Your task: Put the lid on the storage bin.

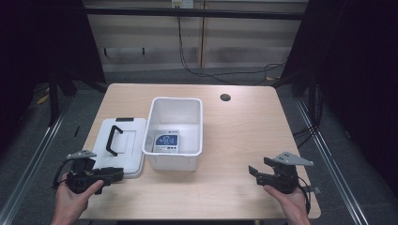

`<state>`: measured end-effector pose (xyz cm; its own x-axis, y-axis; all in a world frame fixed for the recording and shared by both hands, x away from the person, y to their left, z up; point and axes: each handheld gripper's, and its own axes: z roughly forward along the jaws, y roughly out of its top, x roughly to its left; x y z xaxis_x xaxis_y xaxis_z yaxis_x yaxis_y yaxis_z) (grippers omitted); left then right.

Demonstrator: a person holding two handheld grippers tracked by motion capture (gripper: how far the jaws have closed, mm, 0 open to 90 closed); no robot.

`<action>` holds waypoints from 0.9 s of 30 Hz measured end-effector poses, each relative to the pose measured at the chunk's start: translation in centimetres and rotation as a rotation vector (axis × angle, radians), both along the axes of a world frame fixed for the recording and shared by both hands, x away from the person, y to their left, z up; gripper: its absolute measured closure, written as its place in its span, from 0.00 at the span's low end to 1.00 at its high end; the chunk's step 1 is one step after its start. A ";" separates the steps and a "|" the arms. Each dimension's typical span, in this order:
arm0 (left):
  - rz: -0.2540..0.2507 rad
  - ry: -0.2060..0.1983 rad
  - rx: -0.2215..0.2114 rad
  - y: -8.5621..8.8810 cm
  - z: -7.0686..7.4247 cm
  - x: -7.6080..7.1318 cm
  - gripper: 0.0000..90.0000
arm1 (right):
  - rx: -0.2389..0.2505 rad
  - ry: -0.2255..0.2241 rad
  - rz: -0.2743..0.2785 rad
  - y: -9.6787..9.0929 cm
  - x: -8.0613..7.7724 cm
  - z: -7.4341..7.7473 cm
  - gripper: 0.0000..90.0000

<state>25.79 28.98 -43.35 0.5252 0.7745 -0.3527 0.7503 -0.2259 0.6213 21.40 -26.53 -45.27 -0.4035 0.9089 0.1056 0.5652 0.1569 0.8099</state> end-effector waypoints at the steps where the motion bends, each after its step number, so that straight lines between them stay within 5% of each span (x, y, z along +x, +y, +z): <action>1: -0.010 0.005 0.002 0.0 0.0 0.0 0.46 | 0.004 0.002 0.010 0.1 0.0 0.0 0.32; 7: -0.004 0.012 0.027 -0.2 0.3 0.0 0.44 | 0.005 -0.002 0.028 0.7 -0.3 0.3 0.32; 11: 0.026 -0.017 0.055 -0.1 1.1 0.1 0.46 | 0.000 0.007 0.031 0.9 -0.4 0.3 0.32; 18: 0.002 -0.011 -0.008 0.1 1.6 0.7 0.44 | 0.004 0.022 0.021 0.9 -0.4 0.3 0.31; 22: 0.012 -0.014 -0.016 0.3 2.2 0.8 0.52 | 0.007 0.023 0.018 0.8 -0.4 0.3 0.31; 27: -0.026 -0.011 0.087 -0.1 2.8 1.2 0.49 | 0.008 0.028 0.020 0.9 -0.4 0.3 0.30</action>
